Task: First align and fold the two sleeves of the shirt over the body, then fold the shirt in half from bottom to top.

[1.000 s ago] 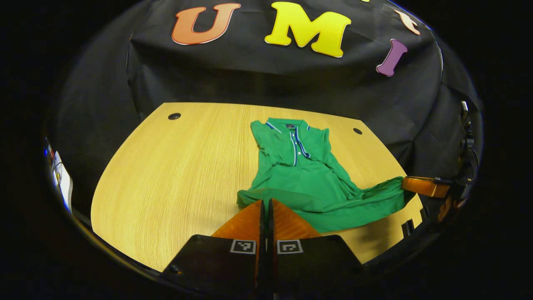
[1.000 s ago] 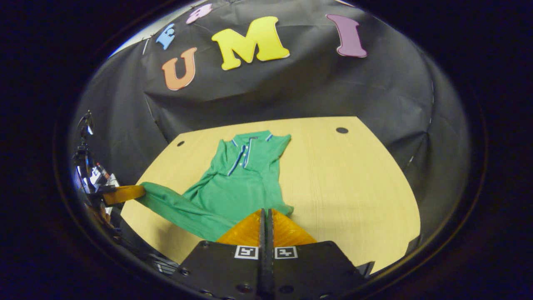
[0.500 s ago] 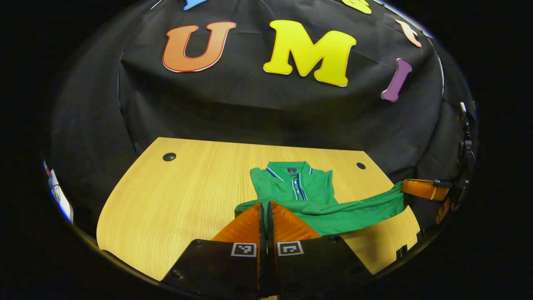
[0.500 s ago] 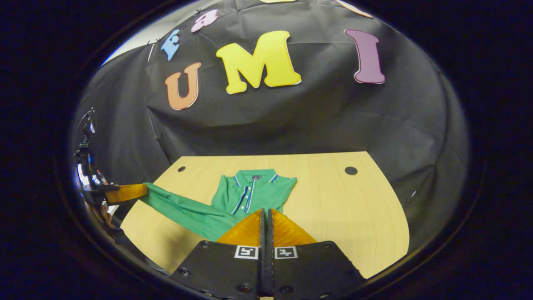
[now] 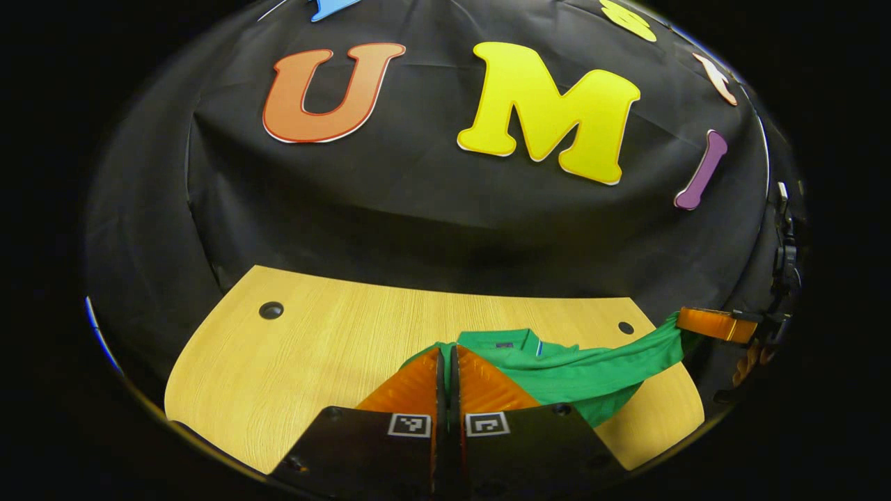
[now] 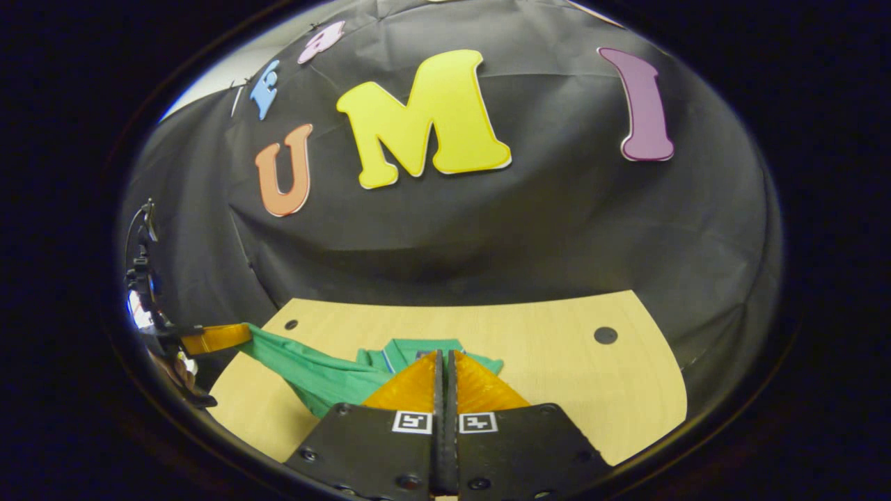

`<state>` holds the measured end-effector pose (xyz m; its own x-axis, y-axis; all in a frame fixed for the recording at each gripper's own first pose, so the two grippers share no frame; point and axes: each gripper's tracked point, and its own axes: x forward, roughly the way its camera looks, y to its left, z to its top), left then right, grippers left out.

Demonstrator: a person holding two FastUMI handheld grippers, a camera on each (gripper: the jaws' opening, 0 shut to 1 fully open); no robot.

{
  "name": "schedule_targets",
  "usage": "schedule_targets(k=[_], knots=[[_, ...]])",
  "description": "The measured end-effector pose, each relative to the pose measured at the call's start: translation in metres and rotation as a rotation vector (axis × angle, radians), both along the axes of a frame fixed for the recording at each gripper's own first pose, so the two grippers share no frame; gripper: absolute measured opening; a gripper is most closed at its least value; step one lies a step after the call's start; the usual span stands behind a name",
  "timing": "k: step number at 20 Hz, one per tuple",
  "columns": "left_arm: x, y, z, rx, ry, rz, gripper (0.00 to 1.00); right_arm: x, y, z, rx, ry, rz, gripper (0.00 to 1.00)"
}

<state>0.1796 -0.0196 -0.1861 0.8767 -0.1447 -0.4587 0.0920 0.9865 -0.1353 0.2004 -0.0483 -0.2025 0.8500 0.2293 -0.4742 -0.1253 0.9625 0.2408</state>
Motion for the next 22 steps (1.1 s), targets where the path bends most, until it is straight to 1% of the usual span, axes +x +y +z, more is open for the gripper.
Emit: schedule_targets(k=[2,5,7,12,16,17,18,19,20,22], knots=[[0.024,0.002,-0.004,0.019,0.004,0.009,0.06,0.026,0.0,-0.006,-0.001,0.002,0.001,0.0],[0.063,-0.003,-0.012,0.015,-0.02,0.009,0.06,0.061,0.002,-0.024,-0.01,0.015,0.007,0.0],[0.087,-0.006,-0.025,0.018,-0.014,0.012,0.06,0.083,0.001,-0.039,-0.024,0.029,0.012,0.0],[0.116,-0.013,-0.076,0.023,0.048,0.016,0.07,0.12,0.002,-0.082,-0.038,0.069,0.021,0.0],[0.125,-0.003,-0.121,0.033,0.108,0.056,0.15,0.135,-0.001,-0.118,-0.097,0.08,0.039,0.0],[0.125,0.003,-0.13,0.053,0.125,0.074,0.17,0.137,-0.002,-0.124,-0.098,0.085,0.035,0.0],[0.125,0.007,-0.137,0.057,0.133,0.085,0.24,0.138,-0.003,-0.131,-0.096,0.094,0.028,0.0],[0.122,0.012,-0.139,0.07,0.137,0.104,0.53,0.137,-0.002,-0.138,-0.094,0.107,0.027,0.04],[0.12,0.017,-0.139,0.085,0.13,0.12,0.68,0.137,-0.005,-0.143,-0.103,0.11,0.016,0.08],[0.115,0.024,-0.137,0.112,0.114,0.139,0.99,0.133,-0.004,-0.141,-0.102,0.092,0.015,0.41]])
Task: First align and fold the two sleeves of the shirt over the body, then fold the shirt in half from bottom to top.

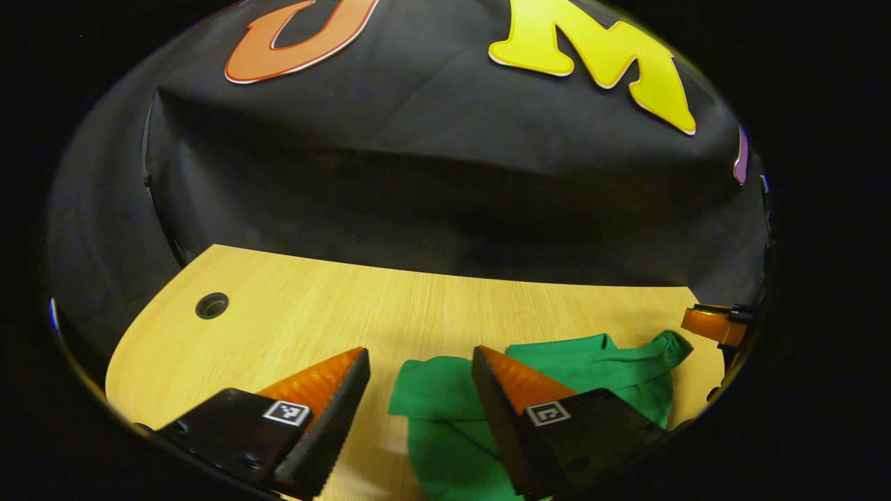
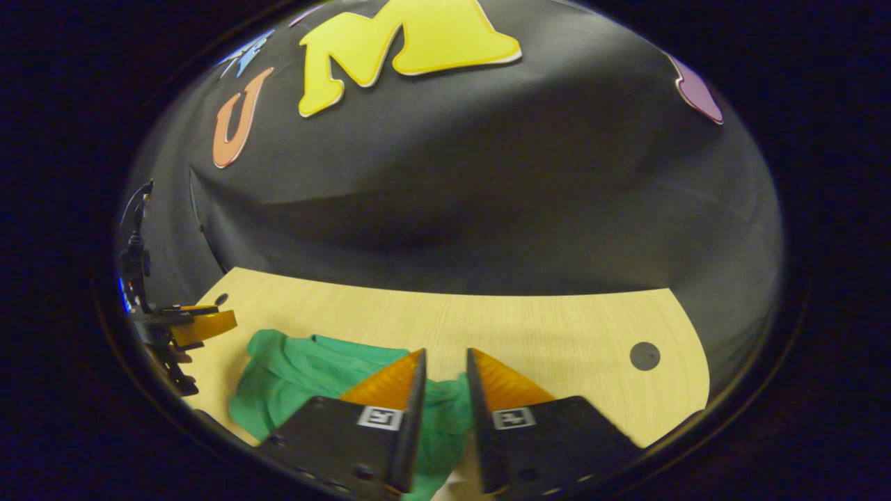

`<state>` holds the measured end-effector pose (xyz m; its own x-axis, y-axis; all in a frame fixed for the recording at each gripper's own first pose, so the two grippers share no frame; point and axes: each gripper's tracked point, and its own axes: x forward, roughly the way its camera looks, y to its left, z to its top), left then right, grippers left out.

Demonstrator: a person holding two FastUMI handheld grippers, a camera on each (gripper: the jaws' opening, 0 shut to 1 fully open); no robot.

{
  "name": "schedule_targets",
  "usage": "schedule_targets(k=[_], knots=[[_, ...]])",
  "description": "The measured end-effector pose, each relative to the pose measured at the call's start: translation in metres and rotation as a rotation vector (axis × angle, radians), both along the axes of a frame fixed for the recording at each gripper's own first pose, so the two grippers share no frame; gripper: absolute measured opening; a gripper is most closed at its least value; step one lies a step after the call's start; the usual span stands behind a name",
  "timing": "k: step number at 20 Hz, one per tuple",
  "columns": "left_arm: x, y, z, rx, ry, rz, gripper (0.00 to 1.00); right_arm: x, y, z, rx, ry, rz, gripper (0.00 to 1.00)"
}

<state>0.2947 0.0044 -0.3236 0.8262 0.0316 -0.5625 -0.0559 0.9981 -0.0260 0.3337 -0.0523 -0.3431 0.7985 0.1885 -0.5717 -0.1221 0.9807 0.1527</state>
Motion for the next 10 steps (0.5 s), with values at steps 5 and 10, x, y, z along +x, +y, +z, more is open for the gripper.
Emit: schedule_targets(k=[5,10], knots=[[-0.017,-0.001,0.033,0.023,-0.07,-0.002,1.0,-0.018,-0.001,0.036,-0.013,-0.077,-0.036,0.96],[-0.042,-0.005,0.105,0.025,-0.194,-0.013,1.0,-0.067,0.006,0.098,-0.029,-0.173,-0.061,0.96]])
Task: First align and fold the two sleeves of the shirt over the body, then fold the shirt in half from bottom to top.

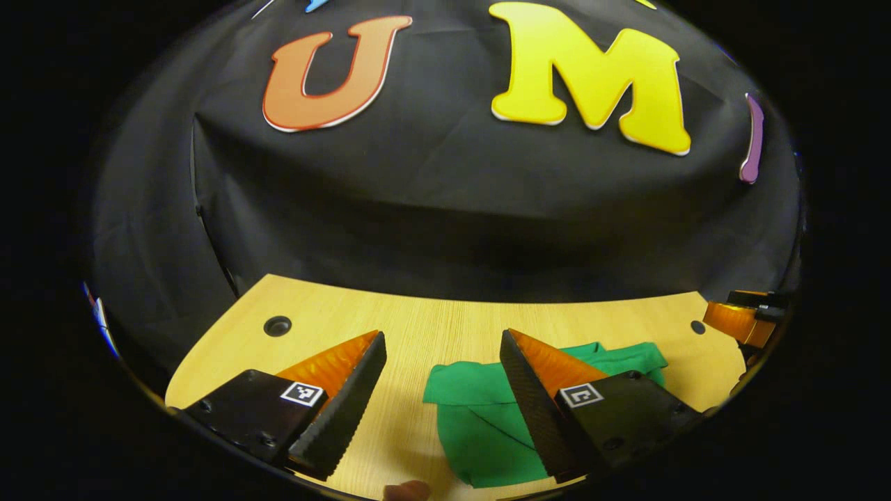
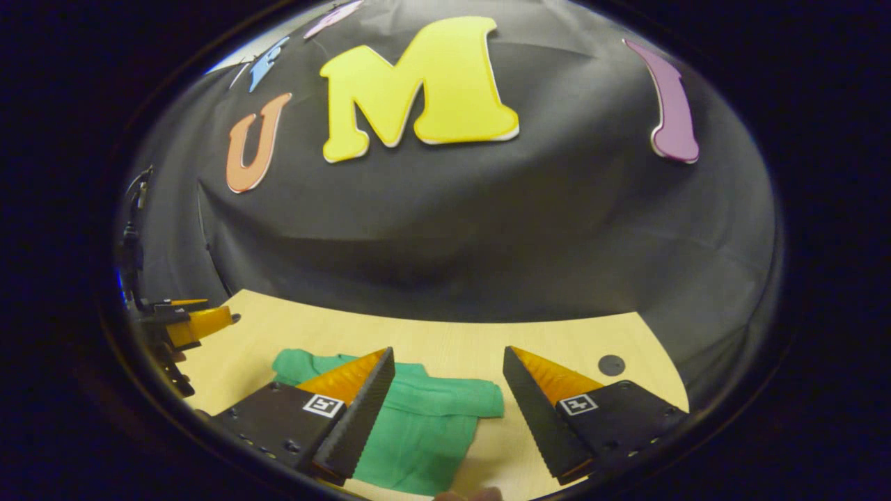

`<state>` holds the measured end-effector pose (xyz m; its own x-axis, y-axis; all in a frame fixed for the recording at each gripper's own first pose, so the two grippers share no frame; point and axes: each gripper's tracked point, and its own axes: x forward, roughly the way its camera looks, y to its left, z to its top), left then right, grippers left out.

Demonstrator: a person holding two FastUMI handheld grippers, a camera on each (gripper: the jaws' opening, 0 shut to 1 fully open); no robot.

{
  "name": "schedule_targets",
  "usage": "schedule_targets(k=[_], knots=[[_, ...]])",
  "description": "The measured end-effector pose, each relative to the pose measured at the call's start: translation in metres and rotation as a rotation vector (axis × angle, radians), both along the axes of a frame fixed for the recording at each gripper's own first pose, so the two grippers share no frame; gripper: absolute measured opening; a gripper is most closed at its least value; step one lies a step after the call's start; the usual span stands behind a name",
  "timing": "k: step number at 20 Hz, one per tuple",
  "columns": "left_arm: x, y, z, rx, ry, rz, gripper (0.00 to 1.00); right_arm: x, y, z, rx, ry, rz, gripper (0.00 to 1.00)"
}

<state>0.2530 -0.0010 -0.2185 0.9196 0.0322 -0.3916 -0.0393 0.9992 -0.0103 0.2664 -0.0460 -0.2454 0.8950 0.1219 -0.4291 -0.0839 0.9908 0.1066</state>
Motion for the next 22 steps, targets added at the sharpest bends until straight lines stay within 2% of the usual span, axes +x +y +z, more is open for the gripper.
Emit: schedule_targets(k=[2,3,4,9,10,11,16,19,22], knots=[[-0.023,-0.005,0.038,-0.009,-0.06,-0.014,1.0,-0.036,0.012,0.033,-0.005,-0.039,0.011,0.96],[-0.038,-0.008,0.058,-0.01,-0.088,-0.023,1.0,-0.055,0.016,0.05,-0.008,-0.061,0.009,0.92],[-0.057,-0.011,0.077,-0.009,-0.113,-0.03,1.0,-0.075,0.019,0.071,-0.012,-0.095,0.001,0.96],[-0.164,-0.022,0.168,-0.004,-0.244,-0.077,1.0,-0.187,0.031,0.161,-0.061,-0.235,-0.078,0.97],[-0.187,-0.024,0.181,0.009,-0.264,-0.081,1.0,-0.21,0.035,0.175,-0.058,-0.258,-0.079,0.94],[-0.209,-0.026,0.191,0.021,-0.277,-0.088,1.0,-0.232,0.037,0.184,-0.063,-0.271,-0.087,0.96],[-0.307,-0.033,0.223,-0.011,-0.334,-0.101,1.0,-0.323,0.047,0.223,-0.076,-0.33,-0.104,0.96],[-0.344,-0.033,0.232,0.007,-0.352,-0.106,1.0,-0.36,0.049,0.233,-0.089,-0.352,-0.11,0.95],[-0.363,-0.032,0.23,0.016,-0.352,-0.099,1.0,-0.382,0.052,0.235,-0.068,-0.354,-0.113,0.96]])
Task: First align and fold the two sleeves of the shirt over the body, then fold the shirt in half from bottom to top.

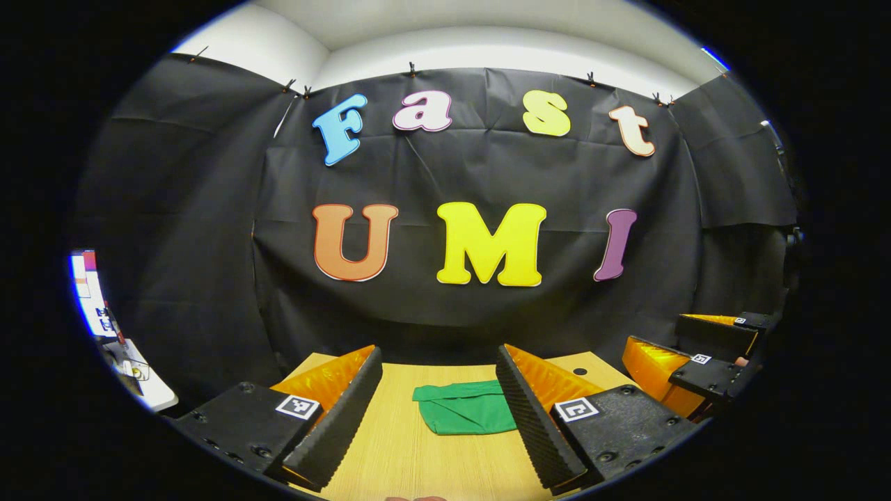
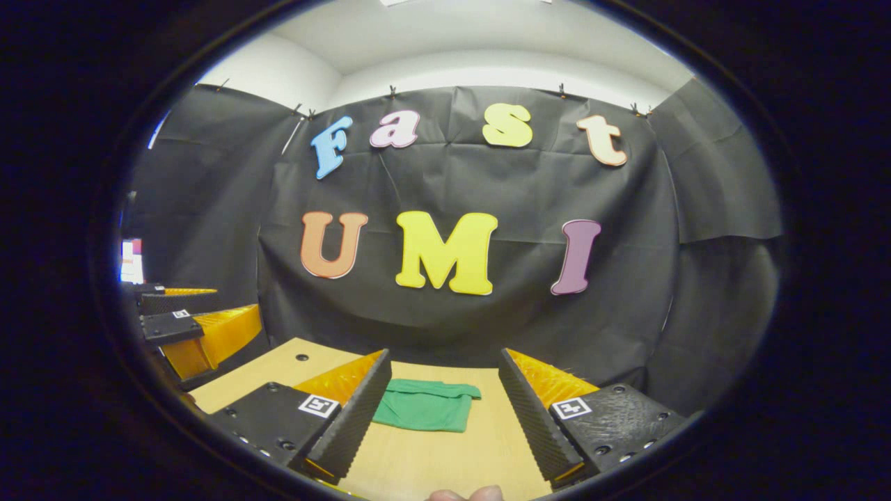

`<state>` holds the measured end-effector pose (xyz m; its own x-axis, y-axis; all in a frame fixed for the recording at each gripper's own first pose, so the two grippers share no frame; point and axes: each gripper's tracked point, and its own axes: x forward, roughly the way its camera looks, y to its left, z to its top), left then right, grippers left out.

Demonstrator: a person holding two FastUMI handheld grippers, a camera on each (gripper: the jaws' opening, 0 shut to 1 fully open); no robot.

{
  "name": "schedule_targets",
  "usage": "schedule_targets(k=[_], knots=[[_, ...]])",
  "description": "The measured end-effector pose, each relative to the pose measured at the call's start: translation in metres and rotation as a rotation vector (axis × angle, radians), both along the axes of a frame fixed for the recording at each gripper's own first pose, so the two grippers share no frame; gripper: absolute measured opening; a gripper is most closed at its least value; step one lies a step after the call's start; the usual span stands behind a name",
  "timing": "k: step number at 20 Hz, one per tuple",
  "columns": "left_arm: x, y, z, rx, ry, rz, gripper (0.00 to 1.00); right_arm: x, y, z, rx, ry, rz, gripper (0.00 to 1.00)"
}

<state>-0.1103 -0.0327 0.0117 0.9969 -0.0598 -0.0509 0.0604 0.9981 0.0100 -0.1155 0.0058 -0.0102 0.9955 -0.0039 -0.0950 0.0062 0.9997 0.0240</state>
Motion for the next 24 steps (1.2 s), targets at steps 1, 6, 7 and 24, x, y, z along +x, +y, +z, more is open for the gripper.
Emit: schedule_targets(k=[1,6,7,24], knots=[[-0.004,-0.001,0.0,-0.006,-0.005,0.0,0.98,-0.004,-0.002,0.003,0.014,-0.007,-0.008,0.95],[-0.005,-0.006,0.01,-0.009,-0.011,0.014,1.0,-0.007,-0.006,0.011,0.047,-0.011,0.001,0.96],[-0.002,-0.008,0.012,-0.012,-0.014,0.018,1.0,-0.006,-0.008,0.014,0.049,-0.017,0.002,0.95],[0.014,-0.024,-0.001,-0.006,0.028,0.051,1.0,0.014,-0.028,0.008,0.06,-0.026,0.029,0.95]])
